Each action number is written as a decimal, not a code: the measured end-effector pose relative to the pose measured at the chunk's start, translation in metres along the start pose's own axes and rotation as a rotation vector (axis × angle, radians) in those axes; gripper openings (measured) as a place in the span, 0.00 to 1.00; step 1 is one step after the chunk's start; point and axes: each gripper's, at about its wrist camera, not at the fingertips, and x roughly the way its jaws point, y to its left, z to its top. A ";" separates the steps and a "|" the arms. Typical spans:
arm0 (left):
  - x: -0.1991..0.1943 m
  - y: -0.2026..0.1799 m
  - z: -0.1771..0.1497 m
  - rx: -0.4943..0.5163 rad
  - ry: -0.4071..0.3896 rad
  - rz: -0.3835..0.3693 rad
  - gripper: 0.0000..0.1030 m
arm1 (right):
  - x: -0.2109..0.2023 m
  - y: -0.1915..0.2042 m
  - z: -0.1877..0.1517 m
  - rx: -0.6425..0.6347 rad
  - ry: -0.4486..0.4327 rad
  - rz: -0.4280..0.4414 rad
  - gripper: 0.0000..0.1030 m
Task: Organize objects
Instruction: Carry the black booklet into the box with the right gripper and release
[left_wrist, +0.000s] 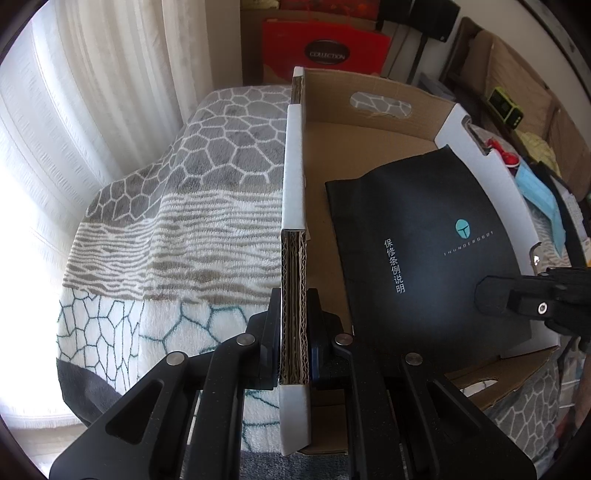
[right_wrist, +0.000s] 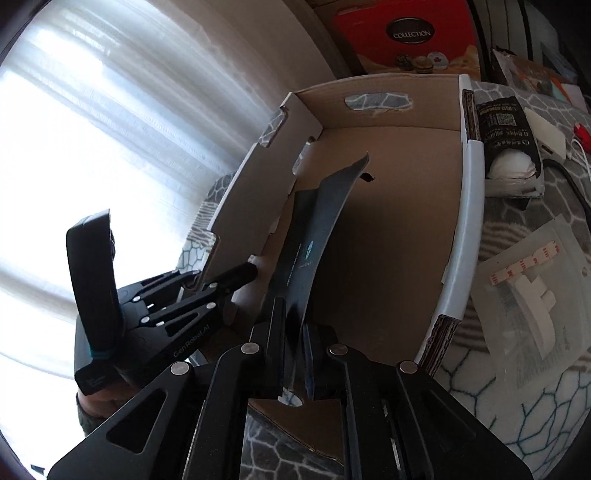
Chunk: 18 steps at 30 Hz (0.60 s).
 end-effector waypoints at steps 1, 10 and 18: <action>0.000 0.000 0.000 0.000 0.000 0.000 0.10 | 0.002 0.005 -0.002 -0.037 0.011 -0.029 0.12; 0.001 0.000 -0.001 0.003 0.001 0.002 0.10 | -0.046 -0.003 0.000 -0.099 -0.049 -0.104 0.35; 0.001 0.000 -0.001 0.003 0.000 0.003 0.10 | -0.107 -0.052 0.013 -0.004 -0.153 -0.192 0.38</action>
